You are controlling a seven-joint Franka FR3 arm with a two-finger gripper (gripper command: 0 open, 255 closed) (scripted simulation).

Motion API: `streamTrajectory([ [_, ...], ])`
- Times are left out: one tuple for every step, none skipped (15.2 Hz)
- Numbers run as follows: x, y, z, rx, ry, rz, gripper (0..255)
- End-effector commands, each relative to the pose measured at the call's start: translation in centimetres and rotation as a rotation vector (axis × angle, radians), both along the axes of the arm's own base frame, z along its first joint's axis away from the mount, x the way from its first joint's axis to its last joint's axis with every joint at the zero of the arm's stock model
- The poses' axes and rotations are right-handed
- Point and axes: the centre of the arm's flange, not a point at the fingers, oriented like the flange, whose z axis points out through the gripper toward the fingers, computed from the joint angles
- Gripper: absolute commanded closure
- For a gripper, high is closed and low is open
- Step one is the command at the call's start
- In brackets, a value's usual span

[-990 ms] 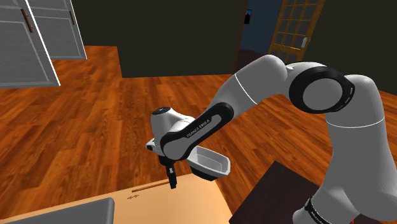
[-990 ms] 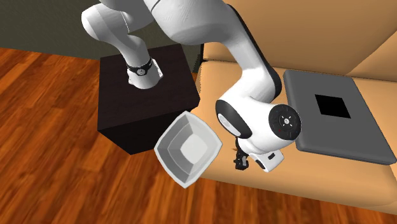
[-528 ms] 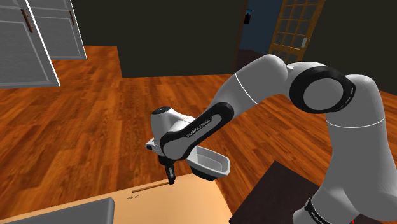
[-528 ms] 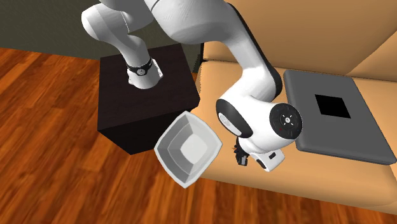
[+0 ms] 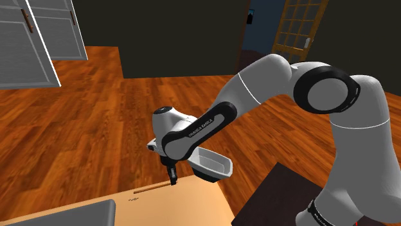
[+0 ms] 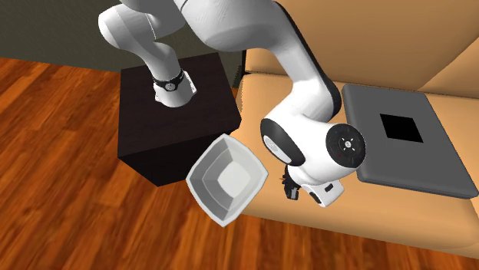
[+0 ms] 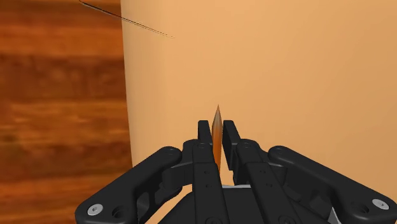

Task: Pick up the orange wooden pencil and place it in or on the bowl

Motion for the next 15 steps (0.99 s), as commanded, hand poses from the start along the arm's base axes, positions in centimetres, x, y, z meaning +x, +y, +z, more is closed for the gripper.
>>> streamTrajectory([
  [-0.1,0.0,0.9,-0.001,0.001,0.0,255],
  [-0.1,0.0,1.5,-0.001,0.001,0.0,255],
  [-0.1,0.0,2.0,-0.001,0.001,0.0,255],
  [-0.1,0.0,2.5,-0.001,0.001,0.0,255],
  [-0.1,0.0,3.0,-0.001,0.001,0.0,255],
  [-0.1,0.0,3.6,-0.001,0.001,0.0,255],
  [-0.1,0.0,4.1,-0.001,0.001,0.0,255],
  [-0.1,0.0,4.6,-0.001,0.001,0.0,255],
  [-0.1,0.0,5.2,-0.001,0.001,0.0,255],
  [-0.1,0.0,5.7,-0.001,0.001,0.0,255],
  [-0.1,0.0,6.2,-0.001,0.001,0.0,255],
  [-0.1,0.0,6.7,-0.001,0.001,0.0,255],
  [-0.1,0.0,7.3,-0.001,0.001,0.0,255],
  [-0.1,0.0,7.8,-0.001,0.001,0.0,255],
  [-0.1,0.0,8.3,-0.001,0.001,0.0,255],
])
